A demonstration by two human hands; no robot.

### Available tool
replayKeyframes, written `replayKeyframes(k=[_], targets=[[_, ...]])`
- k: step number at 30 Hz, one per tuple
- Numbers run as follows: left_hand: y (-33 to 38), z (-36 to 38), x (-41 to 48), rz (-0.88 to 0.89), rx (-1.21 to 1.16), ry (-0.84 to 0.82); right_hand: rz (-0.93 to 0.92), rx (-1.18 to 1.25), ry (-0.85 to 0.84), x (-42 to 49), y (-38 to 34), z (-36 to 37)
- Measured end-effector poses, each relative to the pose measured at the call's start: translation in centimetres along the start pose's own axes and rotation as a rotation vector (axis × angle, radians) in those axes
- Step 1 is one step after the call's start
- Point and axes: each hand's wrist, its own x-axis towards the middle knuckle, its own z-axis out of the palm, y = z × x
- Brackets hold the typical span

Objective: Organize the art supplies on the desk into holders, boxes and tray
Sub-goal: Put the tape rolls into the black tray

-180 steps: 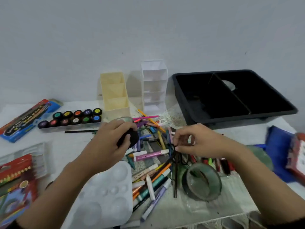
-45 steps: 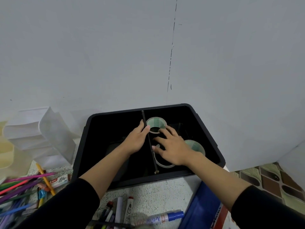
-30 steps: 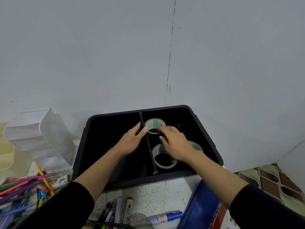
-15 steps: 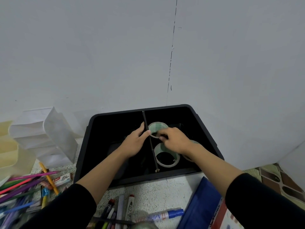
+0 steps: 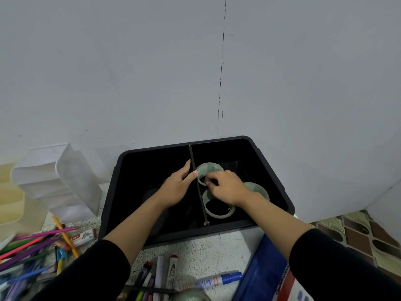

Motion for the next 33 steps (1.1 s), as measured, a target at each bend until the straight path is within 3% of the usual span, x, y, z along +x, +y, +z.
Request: replayKeyframes(k=[4, 11, 15, 18, 22, 27, 33], targets=[[-0.1, -0.9, -0.4, 0.010, -0.010, -0.022, -0.024, 0.009, 0.024, -0.2, 0.0, -0.3], [1.6, -2.8, -4.6, 0.043, 0.173, -0.140, -0.166, -0.005, 0.147, -2.1, -0.6, -1.3], [2.6, -3.7, -10.3, 0.099, 0.244, -0.032, -0.321, 0.106, 0.288, -6.9, -4.0, -1.4], [2.2, -3.1, -14.5, 0.147, 0.271, -0.018, -0.429, 0.162, 0.156, -10.9, -6.5, -1.0], [0.6, -2.3, -16.4, 0.204, 0.394, 0.024, -0.524, -0.036, -0.155, -14.5, -8.1, -0.1], [1.4, -1.3, -15.3, 0.197, 0.527, -0.047, -0.550, -0.197, -0.268, -16.3, -8.0, 2.0], [1.9, -1.2, -13.9, 0.211, 0.505, -0.123, -0.433, -0.044, -0.273, -17.0, -6.6, 2.9]])
